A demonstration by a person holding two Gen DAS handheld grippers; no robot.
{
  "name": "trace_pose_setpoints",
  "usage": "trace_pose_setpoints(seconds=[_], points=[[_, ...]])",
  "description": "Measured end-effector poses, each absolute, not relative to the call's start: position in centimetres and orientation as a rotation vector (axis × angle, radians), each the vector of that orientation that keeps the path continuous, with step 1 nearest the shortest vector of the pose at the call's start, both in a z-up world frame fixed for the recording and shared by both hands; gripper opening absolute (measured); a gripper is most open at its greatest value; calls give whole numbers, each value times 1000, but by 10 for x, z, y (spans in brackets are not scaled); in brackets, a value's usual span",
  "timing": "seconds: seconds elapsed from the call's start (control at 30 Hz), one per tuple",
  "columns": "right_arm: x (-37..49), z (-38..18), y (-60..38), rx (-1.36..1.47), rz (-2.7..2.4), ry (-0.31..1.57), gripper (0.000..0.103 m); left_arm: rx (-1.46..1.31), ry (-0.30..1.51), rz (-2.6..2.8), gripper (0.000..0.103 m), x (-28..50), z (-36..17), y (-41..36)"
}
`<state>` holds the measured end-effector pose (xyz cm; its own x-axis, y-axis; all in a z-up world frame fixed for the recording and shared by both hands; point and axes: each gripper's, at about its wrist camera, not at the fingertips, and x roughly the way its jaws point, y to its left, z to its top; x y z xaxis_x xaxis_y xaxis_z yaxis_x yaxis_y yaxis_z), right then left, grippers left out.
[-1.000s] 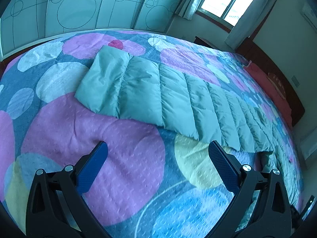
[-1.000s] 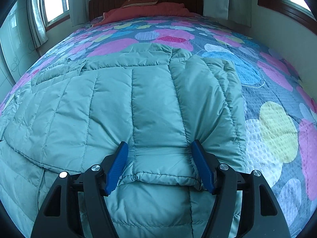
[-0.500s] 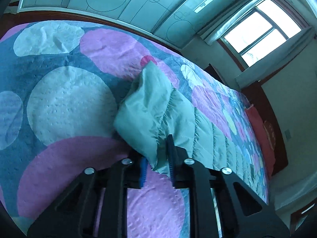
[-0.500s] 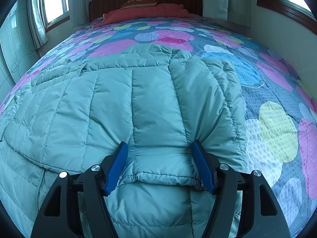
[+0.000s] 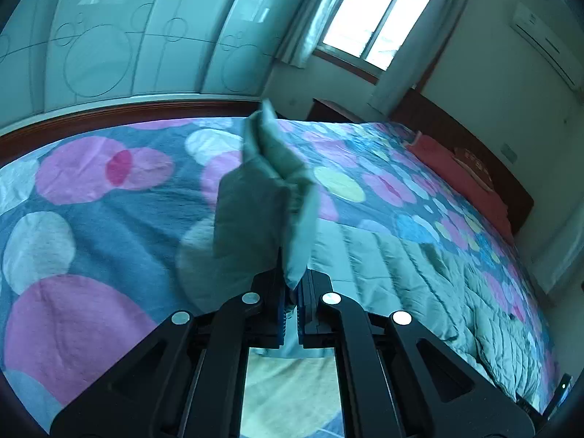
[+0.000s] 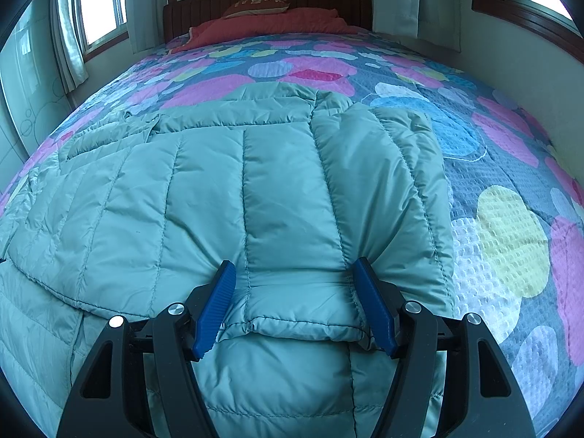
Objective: Fold large clothes
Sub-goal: 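Fold the held sleeve over the jacket body and open the left tool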
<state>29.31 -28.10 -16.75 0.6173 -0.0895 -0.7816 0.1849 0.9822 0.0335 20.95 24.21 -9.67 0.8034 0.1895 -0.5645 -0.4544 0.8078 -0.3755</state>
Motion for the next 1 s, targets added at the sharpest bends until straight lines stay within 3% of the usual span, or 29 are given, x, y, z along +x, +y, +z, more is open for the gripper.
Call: trace_pose_setpoints(seconds=[0.43,1.0], points=[[294,-165,-282,142,-152,879,66,-152,637,17,4,281,-95,52],[292,-166,-284,178,-140,861,67,41,700,-185,4,306,-112,-90]])
